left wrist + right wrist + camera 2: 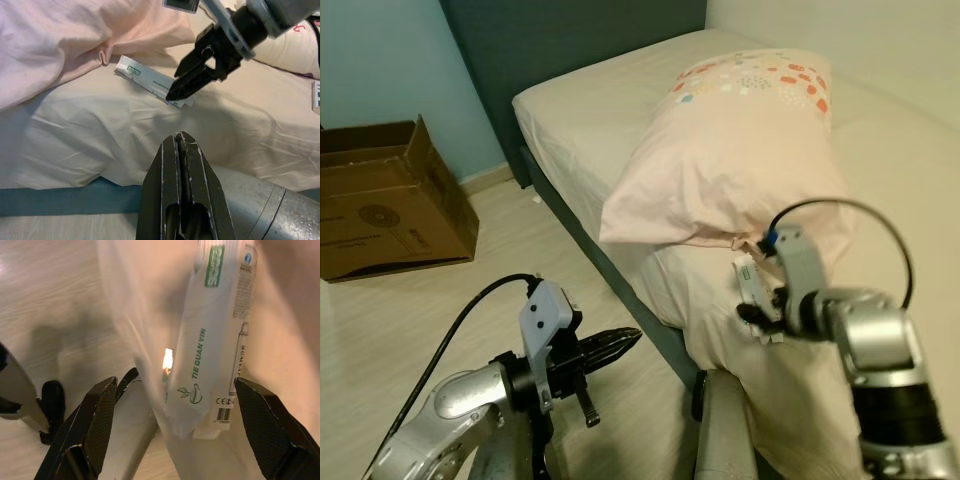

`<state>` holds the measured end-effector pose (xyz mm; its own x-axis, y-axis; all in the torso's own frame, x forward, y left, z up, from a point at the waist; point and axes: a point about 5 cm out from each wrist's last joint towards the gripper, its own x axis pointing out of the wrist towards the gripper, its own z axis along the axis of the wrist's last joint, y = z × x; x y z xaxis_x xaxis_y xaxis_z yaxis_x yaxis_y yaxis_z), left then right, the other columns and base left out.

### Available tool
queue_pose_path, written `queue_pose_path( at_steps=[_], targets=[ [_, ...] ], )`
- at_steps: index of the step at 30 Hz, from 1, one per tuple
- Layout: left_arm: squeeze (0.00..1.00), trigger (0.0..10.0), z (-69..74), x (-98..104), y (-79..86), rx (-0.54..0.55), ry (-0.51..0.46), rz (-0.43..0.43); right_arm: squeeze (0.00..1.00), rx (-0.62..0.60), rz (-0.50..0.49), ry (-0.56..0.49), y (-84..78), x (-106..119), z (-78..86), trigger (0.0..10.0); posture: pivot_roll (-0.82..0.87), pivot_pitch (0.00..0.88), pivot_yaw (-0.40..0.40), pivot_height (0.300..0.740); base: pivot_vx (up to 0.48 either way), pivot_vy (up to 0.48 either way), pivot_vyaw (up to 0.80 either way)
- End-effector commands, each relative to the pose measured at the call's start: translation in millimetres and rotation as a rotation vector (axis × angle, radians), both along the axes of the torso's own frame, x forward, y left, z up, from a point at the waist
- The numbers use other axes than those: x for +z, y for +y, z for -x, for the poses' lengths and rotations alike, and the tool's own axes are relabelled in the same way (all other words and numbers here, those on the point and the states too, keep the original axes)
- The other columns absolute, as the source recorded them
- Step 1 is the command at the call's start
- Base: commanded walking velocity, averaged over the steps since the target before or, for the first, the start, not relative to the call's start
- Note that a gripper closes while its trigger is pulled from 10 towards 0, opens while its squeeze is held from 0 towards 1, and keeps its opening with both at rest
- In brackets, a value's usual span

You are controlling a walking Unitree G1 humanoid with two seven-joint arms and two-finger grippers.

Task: Clean up the room

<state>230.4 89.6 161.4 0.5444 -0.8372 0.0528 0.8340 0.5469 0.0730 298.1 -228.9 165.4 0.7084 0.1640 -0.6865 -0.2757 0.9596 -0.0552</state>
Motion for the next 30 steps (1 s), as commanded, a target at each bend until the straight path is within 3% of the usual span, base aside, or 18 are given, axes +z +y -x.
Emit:
queue_pose_path(
  at_steps=[1, 12, 13, 14, 15, 20, 21, 23, 24, 30],
  targets=[
    [0.00, 10.0, 1.8, -5, -0.6, -0.002, 0.013, -0.001, 1.00, -0.047, 0.032, -0.018, -6.2, -2, -0.8, 10.0, -0.03, 0.222, -0.003, 0.528, 0.000, 0.000, 0.00],
    [0.00, 10.0, 3.3, -4, 0.1, -0.011, 0.005, 0.000, 1.00, -0.095, 0.047, -0.030, 0.5, -29, -10.7, 10.0, -0.01, 0.240, 0.003, 0.528, 0.000, 0.000, 0.00],
    [0.00, 10.0, 3.4, -4, 0.4, -0.011, 0.005, -0.001, 0.80, -0.093, 0.045, -0.034, 1.7, -31, -12.2, 10.0, -0.01, 0.240, 0.003, 0.528, 0.000, 0.000, 0.00],
    [0.00, 10.0, 3.4, -4, 0.4, -0.011, 0.005, -0.001, 0.80, -0.093, 0.045, -0.034, 1.7, -31, -12.2, 10.0, -0.01, 0.240, 0.003, 0.528, 0.000, 0.000, 0.00],
    [0.00, 10.0, 3.4, -5, 0.7, -0.013, 0.006, -0.003, 0.00, -0.080, 0.044, -0.038, 3.4, -36, -13.8, 10.0, -0.01, 0.242, 0.007, 0.528, 0.000, 0.000, 0.00],
    [0.00, 10.0, 2.5, -5, 0.2, -0.016, 0.004, -0.006, 0.00, -0.069, 0.073, -0.065, 3.9, -45, -18.5, 10.0, -0.01, 0.243, 0.007, 0.528, 0.000, 0.000, 0.00],
    [0.00, 10.0, 2.0, -4, 0.0, -0.015, 0.002, -0.005, 0.00, -0.074, 0.063, -0.080, 4.2, -45, -20.1, 3.3, -0.01, 0.243, 0.006, 0.528, 0.000, 0.000, 0.00],
    [0.00, 10.0, 1.5, -4, 0.5, -0.014, 0.000, -0.005, 0.00, -0.081, 0.049, -0.097, 5.3, -44, -22.1, 3.3, -0.01, 0.240, 0.006, 0.528, 0.000, 0.000, 0.00],
    [0.00, 10.0, 1.5, -4, 0.9, -0.012, -0.001, -0.005, 0.00, -0.083, 0.040, -0.107, 5.9, -43, -23.3, 0.0, -0.01, 0.239, 0.005, 0.528, 0.000, 0.000, 0.00],
    [0.00, 10.0, 1.6, -4, 1.6, -0.009, -0.002, -0.006, 0.00, -0.088, 0.025, -0.130, 6.8, -38, -26.4, 0.0, -0.01, 0.236, 0.007, 0.528, 0.000, 0.000, 0.00]
  ],
)
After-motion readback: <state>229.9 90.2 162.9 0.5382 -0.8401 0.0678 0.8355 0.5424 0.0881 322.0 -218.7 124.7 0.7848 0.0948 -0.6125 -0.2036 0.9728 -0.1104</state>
